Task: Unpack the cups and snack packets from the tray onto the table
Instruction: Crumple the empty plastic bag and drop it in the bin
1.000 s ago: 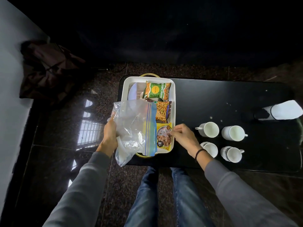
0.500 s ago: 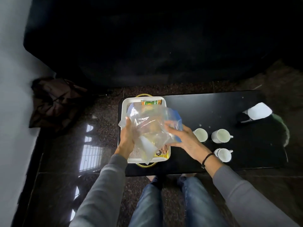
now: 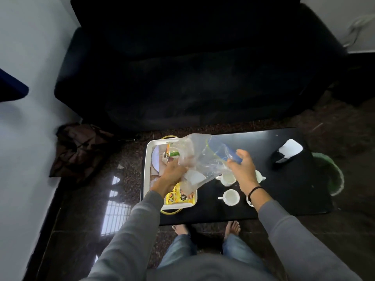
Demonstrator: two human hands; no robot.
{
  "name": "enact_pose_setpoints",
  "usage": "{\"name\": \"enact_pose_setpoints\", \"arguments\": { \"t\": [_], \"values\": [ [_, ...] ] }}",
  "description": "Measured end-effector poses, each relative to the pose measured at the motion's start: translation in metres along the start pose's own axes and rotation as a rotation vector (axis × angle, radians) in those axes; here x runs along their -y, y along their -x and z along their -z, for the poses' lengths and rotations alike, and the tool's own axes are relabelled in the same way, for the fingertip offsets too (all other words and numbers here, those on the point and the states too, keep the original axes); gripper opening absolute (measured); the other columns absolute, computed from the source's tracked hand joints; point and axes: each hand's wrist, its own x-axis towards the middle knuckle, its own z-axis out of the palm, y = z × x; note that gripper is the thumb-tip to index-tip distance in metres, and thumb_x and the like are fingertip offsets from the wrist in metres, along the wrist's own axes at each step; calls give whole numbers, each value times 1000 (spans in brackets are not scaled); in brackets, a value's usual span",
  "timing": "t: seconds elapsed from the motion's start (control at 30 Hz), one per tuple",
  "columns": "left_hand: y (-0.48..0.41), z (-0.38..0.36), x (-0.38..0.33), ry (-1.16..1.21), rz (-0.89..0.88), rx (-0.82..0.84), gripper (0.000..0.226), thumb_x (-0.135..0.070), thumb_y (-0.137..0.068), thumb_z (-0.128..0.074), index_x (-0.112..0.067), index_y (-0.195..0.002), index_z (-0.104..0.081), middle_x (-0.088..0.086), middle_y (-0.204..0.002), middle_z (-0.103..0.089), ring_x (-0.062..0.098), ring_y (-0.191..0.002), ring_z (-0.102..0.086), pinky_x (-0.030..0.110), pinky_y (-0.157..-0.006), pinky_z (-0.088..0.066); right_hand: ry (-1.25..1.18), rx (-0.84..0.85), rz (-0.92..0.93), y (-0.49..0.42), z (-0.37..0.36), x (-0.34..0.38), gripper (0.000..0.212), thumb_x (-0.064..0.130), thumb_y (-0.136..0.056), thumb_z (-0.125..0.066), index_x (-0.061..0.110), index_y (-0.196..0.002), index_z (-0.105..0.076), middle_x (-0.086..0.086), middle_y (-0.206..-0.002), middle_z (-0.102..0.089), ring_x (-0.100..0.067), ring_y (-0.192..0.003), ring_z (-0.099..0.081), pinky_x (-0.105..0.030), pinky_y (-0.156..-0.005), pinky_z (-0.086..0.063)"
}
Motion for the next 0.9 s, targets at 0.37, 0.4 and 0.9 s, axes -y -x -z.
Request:
{"name": "enact_pose_setpoints", "arguments": {
  "t": [0.37,0.4,0.9],
  "values": [
    [30,-92,-48,-176,-21,47,10,-22,-90,-73,-17,-96,-79,-9,-85,-79,0,-77,-74,11,-59,-51,-72,637,227,15,51,8,122,39,-58,-100,51,-152,-22,22,-152,-33,-3,-133,-43,-31,-89,-58],
    [30,-100,-52,-170,-29,52,9,-19,-89,-72,-15,-95,-78,-8,-82,-79,0,-74,-74,11,-57,-51,-15,628,277,15,53,9,115,37,-57,-100,50,-147,-30,18,-149,-40,-3,-132,-46,-31,-95,-55],
    [33,-150,-65,-263,-169,110,33,-55,-94,-61,-49,-126,-54,-2,-140,-58,17,-120,-61,40,-96,-56,152,368,253,-14,113,13,30,20,-70,-80,22,-98,-69,7,-85,-74,-4,-77,-68,-11,-62,-49]
  ]
}}
